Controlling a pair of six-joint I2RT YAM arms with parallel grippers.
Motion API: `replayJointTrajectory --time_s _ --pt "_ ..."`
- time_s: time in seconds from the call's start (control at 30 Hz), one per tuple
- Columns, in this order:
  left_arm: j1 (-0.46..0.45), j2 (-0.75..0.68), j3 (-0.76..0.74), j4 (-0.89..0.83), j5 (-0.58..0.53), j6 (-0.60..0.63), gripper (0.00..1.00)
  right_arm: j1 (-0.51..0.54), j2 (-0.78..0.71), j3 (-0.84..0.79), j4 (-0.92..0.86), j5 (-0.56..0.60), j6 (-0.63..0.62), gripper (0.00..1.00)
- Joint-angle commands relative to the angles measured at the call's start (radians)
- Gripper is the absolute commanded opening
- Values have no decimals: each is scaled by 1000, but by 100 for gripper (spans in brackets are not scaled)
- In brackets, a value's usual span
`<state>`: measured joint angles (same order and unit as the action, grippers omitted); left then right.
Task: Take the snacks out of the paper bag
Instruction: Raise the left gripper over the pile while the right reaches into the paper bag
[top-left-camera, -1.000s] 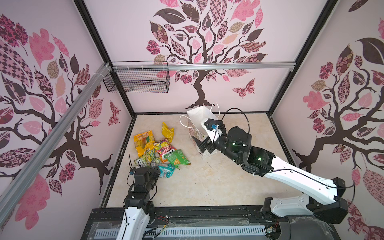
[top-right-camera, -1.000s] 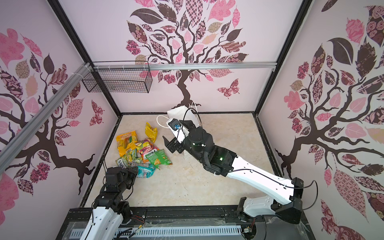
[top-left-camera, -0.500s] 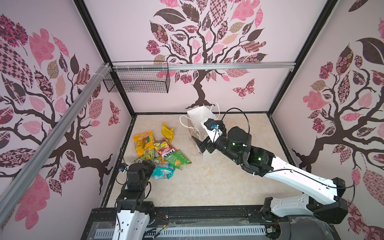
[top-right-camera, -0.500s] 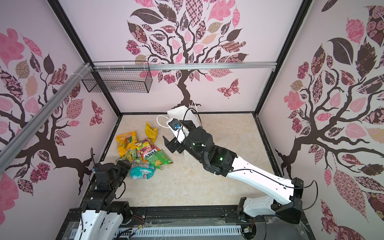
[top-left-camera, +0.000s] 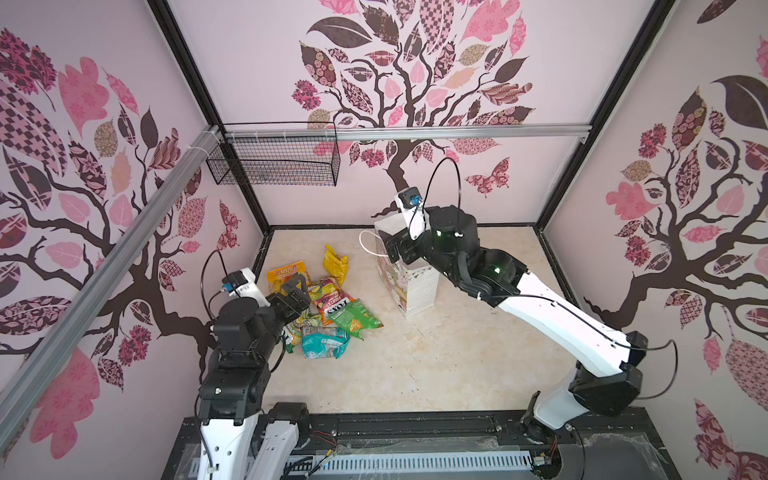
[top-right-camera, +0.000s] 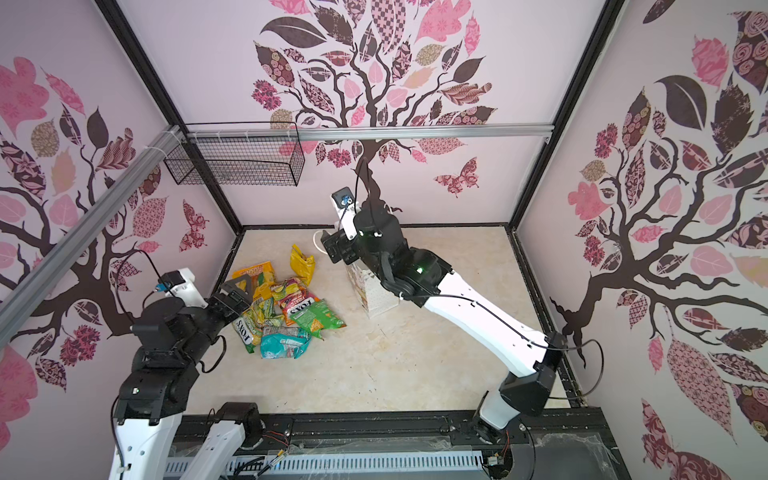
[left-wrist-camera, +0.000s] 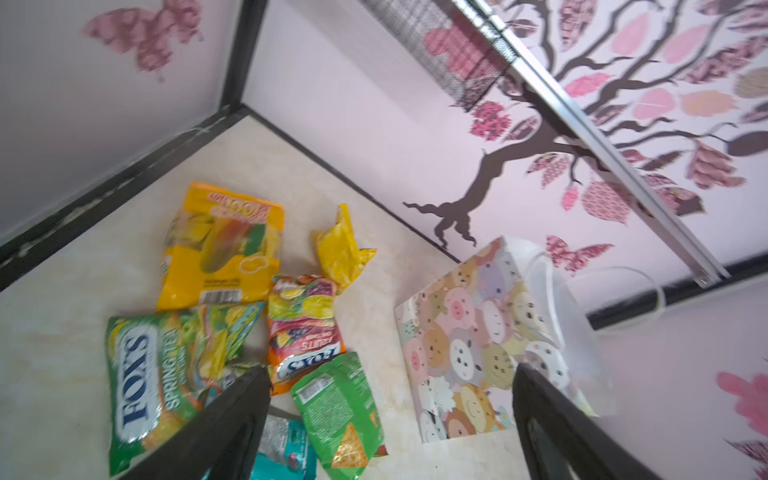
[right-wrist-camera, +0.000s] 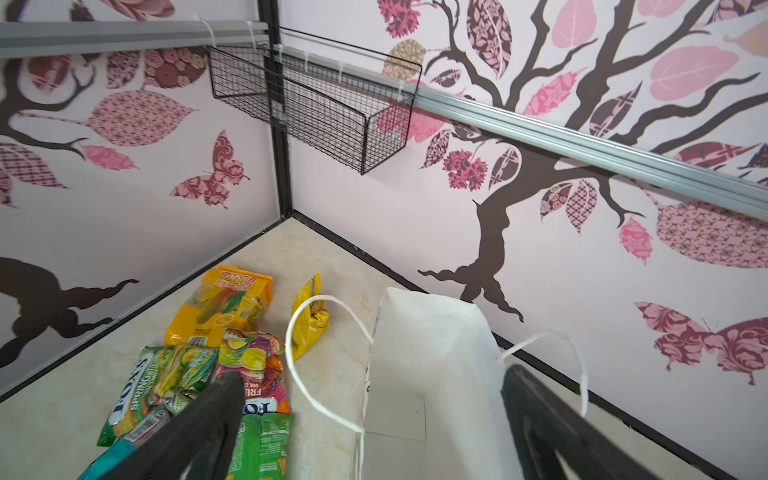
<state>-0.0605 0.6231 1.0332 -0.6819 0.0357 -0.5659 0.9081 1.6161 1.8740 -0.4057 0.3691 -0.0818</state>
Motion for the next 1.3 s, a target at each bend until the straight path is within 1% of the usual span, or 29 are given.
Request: replayJointTrajectory --time_s 0.0,0.1,0.17,0.2,0.27,0.33,0.4,0.47,0.57,0.67,0.87,1.0,1.17,1.27 --pt "-38 64 141 -36 143 206 94 -30 89 100 -142 -13 64 99" --pt "-88 110 235 -84 175 283 94 -64 170 174 -194 -20 92 100" --pt "-113 127 279 -105 212 316 94 -100 244 266 -271 -52 142 99" --pt "-119 131 291 -111 235 324 94 -115 280 294 -308 -70 162 100" --pt "-122 134 300 -114 292 340 95 -144 369 423 -415 -99 197 99" --pt "-140 131 296 -115 326 363 95 -160 444 511 -493 -112 210 100" --pt "-146 129 282 -113 381 391 95 -177 492 555 -540 -119 221 100" --pt "-149 125 261 -106 453 417 96 -195 516 552 -552 -136 238 100" --pt "-151 114 230 -101 490 428 95 -217 537 529 -555 -189 248 99" --pt "-152 102 205 -96 484 432 95 -221 562 504 -558 -216 252 100" --pt "-153 98 201 -106 481 439 96 -222 628 477 -568 -270 271 99" --pt "-153 95 202 -112 463 440 95 -224 666 468 -595 -272 272 99" --pt "-153 95 193 -110 436 432 95 -229 676 417 -621 -273 271 99" --pt "-154 95 185 -97 432 422 95 -237 691 402 -661 -322 262 100"
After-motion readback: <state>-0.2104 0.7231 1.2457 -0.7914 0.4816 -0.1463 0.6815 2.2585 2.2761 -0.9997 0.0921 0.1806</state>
